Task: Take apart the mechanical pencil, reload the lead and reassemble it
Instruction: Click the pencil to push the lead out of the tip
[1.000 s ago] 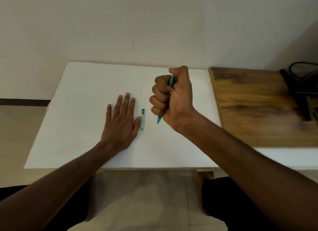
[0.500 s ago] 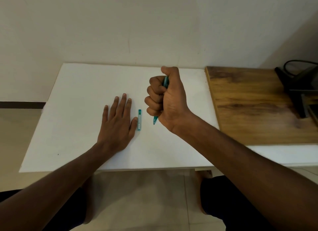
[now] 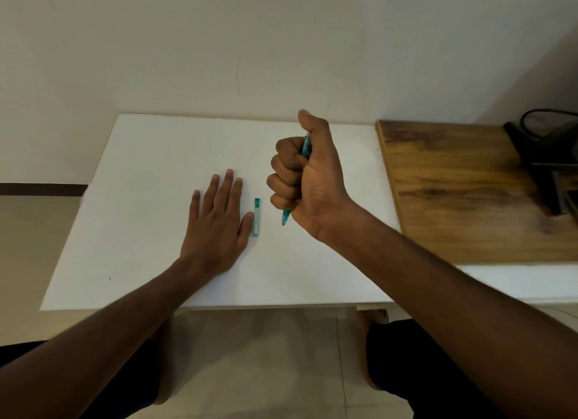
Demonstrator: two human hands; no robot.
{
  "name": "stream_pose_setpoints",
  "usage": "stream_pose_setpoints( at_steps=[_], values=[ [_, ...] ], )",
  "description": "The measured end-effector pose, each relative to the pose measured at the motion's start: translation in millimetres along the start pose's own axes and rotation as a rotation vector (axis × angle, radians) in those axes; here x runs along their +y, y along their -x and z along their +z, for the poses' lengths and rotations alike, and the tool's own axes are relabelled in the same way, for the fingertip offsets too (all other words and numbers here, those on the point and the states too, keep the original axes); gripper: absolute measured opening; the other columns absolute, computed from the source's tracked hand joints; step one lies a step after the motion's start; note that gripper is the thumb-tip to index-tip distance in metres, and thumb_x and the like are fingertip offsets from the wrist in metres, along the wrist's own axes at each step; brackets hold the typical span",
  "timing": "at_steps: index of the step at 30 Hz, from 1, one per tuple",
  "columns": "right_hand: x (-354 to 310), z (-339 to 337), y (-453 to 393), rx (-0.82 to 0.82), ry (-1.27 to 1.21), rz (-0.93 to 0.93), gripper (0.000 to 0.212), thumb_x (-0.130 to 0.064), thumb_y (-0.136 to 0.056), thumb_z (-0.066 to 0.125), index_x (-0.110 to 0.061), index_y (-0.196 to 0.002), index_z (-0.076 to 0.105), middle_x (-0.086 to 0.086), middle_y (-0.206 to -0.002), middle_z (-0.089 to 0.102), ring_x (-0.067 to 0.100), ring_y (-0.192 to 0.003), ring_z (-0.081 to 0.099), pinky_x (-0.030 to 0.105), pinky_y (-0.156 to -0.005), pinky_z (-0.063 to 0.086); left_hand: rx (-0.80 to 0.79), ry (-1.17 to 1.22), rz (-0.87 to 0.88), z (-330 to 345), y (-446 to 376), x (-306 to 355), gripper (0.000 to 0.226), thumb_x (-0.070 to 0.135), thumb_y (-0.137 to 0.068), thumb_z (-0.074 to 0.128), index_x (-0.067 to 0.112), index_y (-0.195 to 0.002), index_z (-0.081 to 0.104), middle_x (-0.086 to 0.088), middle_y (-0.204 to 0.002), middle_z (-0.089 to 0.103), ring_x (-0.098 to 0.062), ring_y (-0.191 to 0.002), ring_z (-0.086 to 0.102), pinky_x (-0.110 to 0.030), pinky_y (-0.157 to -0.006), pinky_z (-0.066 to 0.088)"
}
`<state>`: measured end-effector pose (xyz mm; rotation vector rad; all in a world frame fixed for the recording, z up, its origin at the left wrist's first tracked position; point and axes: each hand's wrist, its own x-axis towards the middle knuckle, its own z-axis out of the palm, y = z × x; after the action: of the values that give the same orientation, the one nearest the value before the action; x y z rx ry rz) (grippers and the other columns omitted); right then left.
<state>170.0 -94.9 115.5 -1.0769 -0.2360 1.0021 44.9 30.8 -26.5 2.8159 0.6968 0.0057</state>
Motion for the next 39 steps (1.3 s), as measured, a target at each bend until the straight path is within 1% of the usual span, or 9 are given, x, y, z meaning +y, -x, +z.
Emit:
stream_pose_setpoints(
  at_steps=[3, 7, 11, 18, 22, 26, 30, 35, 39],
  values=[
    [-0.2, 0.6, 0.6, 0.003, -0.003, -0.004, 0.052, -0.040, -0.107, 0.030, -0.018, -0.062, 0.014, 0.001, -0.057, 0.010, 0.016, -0.050, 0.007, 0.027, -0.051, 0.009, 0.001, 0.005, 0.004, -1.4, 0.5, 0.9, 0.078, 0.056, -0.108, 0.017, 0.015, -0.174, 0.009, -0.007, -0.183, -0.002, -0.031, -0.170, -0.002, -0.059, -0.136, 0.007],
    [-2.0, -0.2, 0.1, -0.003, -0.044, -0.005, 0.062, -0.059, -0.106, 0.035, -0.019, -0.064, 0.013, 0.000, -0.057, 0.010, 0.015, -0.049, 0.007, 0.027, -0.051, 0.009, 0.006, 0.001, 0.002, -0.2, 0.8, 0.1, 0.073, 0.051, -0.113, 0.024, 0.014, -0.174, 0.008, -0.007, -0.184, -0.003, -0.030, -0.170, -0.004, -0.059, -0.136, 0.007],
    [-2.3, 0.0, -0.8, 0.027, -0.017, -0.010, 0.053, -0.043, -0.109, 0.029, -0.018, -0.064, 0.015, 0.001, -0.057, 0.012, 0.015, -0.049, 0.008, 0.024, -0.050, 0.011, 0.007, 0.002, 0.004, 0.8, 0.2, -0.4, 0.074, 0.051, -0.113, 0.027, 0.014, -0.174, 0.008, -0.007, -0.184, -0.003, -0.031, -0.170, -0.003, -0.058, -0.136, 0.006],
    [-2.0, 0.7, -1.9, 0.048, 0.021, -0.004, 0.050, -0.041, -0.109, 0.030, -0.019, -0.066, 0.015, -0.002, -0.053, 0.015, 0.016, -0.052, 0.008, 0.026, -0.051, 0.012, 0.007, 0.009, 0.000, -0.1, 0.1, -0.2, 0.077, 0.055, -0.109, 0.018, 0.015, -0.174, 0.008, -0.007, -0.184, -0.003, -0.031, -0.170, -0.003, -0.058, -0.136, 0.006],
    [-2.3, 1.5, -1.5, 0.032, 0.011, 0.012, 0.060, -0.056, -0.107, 0.038, -0.017, -0.070, 0.011, 0.002, -0.059, 0.010, 0.017, -0.053, 0.006, 0.032, -0.054, 0.009, 0.013, 0.007, 0.002, 1.3, 0.1, -1.2, 0.075, 0.054, -0.110, 0.017, 0.016, -0.174, 0.007, -0.006, -0.184, -0.004, -0.031, -0.170, -0.004, -0.059, -0.136, 0.006],
    [-1.8, 0.9, -2.0, 0.039, -0.001, 0.029, 0.051, -0.041, -0.108, 0.033, -0.018, -0.066, 0.014, -0.002, -0.054, 0.014, 0.015, -0.051, 0.008, 0.026, -0.051, 0.011, 0.017, 0.011, 0.012, 4.2, -0.6, -2.7, 0.079, 0.057, -0.107, 0.017, 0.016, -0.174, 0.008, -0.007, -0.184, -0.003, -0.031, -0.170, -0.003, -0.059, -0.136, 0.007],
    [-3.1, 0.9, -1.3, -0.003, -0.029, 0.056, 0.061, -0.060, -0.106, 0.036, -0.019, -0.066, 0.013, 0.000, -0.057, 0.011, 0.014, -0.050, 0.008, 0.028, -0.052, 0.009, 0.026, 0.011, 0.014, 6.4, -1.3, -5.3, 0.077, 0.056, -0.109, 0.018, 0.016, -0.174, 0.007, -0.006, -0.184, -0.004, -0.030, -0.170, -0.004, -0.059, -0.136, 0.007],
    [-16.9, 6.9, 5.6, -0.037, -0.054, 0.047, 0.051, -0.044, -0.105, 0.030, -0.023, -0.061, 0.016, -0.007, -0.048, 0.017, 0.010, -0.043, 0.011, 0.018, -0.046, 0.015, 0.013, 0.005, 0.020, 2.9, 0.6, -3.7, 0.074, 0.052, -0.112, 0.019, 0.015, -0.174, 0.002, -0.006, -0.183, -0.009, -0.030, -0.170, -0.007, -0.058, -0.136, 0.004],
    [-42.3, 28.3, 20.3, -0.125, -0.116, 0.026, 0.060, -0.065, -0.102, 0.035, -0.023, -0.064, 0.014, -0.004, -0.056, 0.010, 0.012, -0.048, 0.007, 0.024, -0.050, 0.008, -0.044, -0.011, 0.012, -3.1, -2.4, -0.9, 0.075, 0.048, -0.114, 0.027, 0.013, -0.173, -0.001, -0.009, -0.183, -0.011, -0.032, -0.169, -0.009, -0.059, -0.135, 0.003]
  ],
)
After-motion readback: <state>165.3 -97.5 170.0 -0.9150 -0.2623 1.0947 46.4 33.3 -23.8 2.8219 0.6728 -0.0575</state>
